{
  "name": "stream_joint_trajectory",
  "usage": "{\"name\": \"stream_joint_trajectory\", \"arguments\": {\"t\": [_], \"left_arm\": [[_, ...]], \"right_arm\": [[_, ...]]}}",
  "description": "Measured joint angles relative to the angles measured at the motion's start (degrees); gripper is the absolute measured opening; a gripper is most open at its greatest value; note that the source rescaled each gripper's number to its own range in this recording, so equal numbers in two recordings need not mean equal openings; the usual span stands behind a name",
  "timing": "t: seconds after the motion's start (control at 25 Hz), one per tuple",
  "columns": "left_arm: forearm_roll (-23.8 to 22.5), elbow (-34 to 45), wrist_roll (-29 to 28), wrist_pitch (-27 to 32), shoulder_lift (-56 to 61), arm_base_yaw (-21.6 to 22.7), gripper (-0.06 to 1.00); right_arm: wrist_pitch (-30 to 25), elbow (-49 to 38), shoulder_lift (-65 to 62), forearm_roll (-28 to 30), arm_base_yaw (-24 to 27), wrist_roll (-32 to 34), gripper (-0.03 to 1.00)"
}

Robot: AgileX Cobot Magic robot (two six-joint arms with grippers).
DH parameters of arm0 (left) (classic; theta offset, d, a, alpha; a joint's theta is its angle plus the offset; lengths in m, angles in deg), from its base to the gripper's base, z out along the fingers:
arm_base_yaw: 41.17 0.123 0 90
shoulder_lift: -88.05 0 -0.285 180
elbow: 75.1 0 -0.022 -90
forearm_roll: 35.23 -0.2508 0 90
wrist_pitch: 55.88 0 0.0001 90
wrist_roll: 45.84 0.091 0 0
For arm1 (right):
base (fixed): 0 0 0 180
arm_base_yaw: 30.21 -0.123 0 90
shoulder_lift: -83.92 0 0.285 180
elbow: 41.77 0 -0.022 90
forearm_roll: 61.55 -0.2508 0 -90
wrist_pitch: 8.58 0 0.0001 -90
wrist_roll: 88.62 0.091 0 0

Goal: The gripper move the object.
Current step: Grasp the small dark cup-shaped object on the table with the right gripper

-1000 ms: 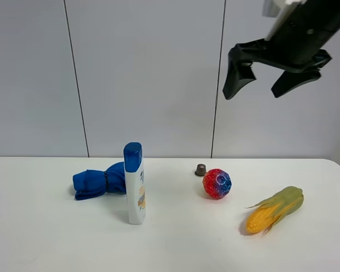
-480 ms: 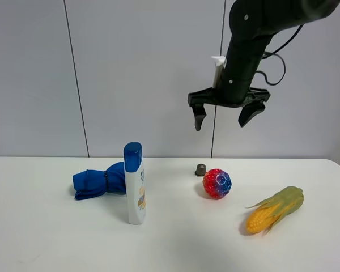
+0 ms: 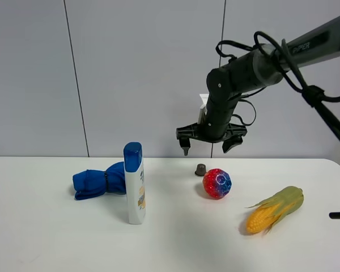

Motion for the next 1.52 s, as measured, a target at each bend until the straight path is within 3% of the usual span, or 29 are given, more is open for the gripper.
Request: {"name": "stream_joint_trajectory", "arguments": {"t": [0.32,0.84,1.04,1.4,1.52], "left_arm": [[0.0,0.0,0.0,0.0,0.0,0.0,1.0],[0.0,0.0,0.0,0.0,0.0,0.0,1.0],[0.0,0.0,0.0,0.0,0.0,0.0,1.0],[0.0,0.0,0.0,0.0,0.0,0.0,1.0],[0.0,0.0,0.0,0.0,0.0,0.0,1.0]], "right_arm": [[7.4,0.0,4.3,2.2,0.1,5.1,1.0],[9.8,0.0,7.6,4.9,1.1,7.4,1.0],[10.1,0.0,7.6,4.9,1.4,7.4,0.9],[10.6,0.0,8.1,1.7,1.4,7.2,0.87],[10.6,0.0,8.5,0.9,1.4,6.8,0.82]]}}
